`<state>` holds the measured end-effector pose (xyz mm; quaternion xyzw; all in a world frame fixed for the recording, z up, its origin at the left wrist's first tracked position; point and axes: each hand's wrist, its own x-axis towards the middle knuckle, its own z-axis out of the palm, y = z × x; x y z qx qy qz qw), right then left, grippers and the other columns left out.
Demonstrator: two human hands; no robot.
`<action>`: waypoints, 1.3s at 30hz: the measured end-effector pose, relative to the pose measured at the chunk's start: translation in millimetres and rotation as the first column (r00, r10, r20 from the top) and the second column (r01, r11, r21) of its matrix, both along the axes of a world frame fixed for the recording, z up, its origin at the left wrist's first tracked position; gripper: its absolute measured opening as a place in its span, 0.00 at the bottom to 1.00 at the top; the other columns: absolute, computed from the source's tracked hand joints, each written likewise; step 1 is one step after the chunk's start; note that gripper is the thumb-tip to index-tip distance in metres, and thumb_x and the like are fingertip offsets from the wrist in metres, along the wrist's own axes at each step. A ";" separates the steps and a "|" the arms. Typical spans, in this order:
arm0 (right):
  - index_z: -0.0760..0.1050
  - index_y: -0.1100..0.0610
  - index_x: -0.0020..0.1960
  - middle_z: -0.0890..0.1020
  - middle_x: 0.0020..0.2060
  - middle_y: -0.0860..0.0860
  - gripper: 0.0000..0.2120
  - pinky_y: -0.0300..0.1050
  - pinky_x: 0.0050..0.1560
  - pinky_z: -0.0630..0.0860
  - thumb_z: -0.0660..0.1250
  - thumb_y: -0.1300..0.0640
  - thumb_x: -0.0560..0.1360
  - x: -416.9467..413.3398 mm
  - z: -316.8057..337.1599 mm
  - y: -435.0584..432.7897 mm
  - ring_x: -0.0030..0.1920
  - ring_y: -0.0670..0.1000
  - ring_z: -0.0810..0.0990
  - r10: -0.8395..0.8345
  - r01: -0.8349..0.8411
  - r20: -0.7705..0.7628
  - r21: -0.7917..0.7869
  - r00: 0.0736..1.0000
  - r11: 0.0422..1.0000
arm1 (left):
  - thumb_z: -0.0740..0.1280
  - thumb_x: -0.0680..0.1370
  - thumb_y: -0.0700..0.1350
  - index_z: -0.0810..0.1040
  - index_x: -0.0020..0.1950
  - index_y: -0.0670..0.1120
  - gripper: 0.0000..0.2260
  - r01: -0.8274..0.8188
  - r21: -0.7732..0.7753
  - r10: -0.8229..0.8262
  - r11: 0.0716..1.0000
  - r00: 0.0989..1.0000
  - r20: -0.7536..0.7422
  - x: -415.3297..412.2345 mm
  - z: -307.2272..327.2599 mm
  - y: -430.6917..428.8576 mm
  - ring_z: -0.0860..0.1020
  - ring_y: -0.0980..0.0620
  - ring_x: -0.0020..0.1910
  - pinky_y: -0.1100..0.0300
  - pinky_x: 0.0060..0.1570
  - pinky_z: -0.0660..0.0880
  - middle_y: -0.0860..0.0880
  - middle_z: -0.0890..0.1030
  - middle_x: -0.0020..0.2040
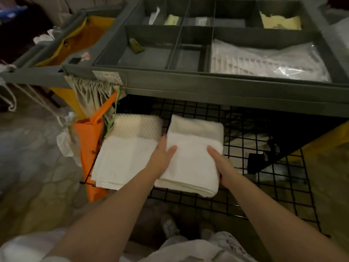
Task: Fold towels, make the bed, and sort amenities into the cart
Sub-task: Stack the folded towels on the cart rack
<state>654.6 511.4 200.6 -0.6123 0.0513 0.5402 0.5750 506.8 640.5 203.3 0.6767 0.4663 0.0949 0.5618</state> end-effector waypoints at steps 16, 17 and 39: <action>0.51 0.47 0.77 0.50 0.77 0.47 0.26 0.59 0.74 0.46 0.50 0.46 0.80 4.9 -10.1 -9.0 0.76 0.51 0.46 0.632 -0.373 0.730 -0.680 -0.261 0.631 | 0.45 0.82 0.59 0.45 0.77 0.59 0.24 0.374 0.467 0.016 0.801 0.768 -0.641 12.2 -22.5 -47.2 0.46 0.51 0.77 0.39 0.72 0.47 0.54 0.45 0.79; 0.52 0.48 0.76 0.52 0.77 0.48 0.26 0.60 0.73 0.46 0.50 0.46 0.80 6.5 -5.8 -6.6 0.76 0.51 0.47 0.631 -0.371 0.725 -0.686 -0.276 0.626 | 0.45 0.82 0.59 0.46 0.78 0.59 0.24 0.366 0.468 0.025 0.804 0.766 -0.643 13.4 -17.9 -45.8 0.46 0.51 0.77 0.39 0.72 0.46 0.54 0.45 0.79; 0.75 0.51 0.63 0.83 0.44 0.50 0.15 0.47 0.47 0.73 0.61 0.55 0.77 -337.1 82.8 78.5 0.44 0.52 0.79 0.043 -0.869 0.868 -0.492 -0.495 -0.059 | 0.58 0.82 0.44 0.79 0.50 0.44 0.11 -0.686 0.669 0.956 0.287 0.154 -0.252 -328.8 36.0 -160.4 0.78 0.47 0.38 0.59 0.38 0.67 0.46 0.82 0.41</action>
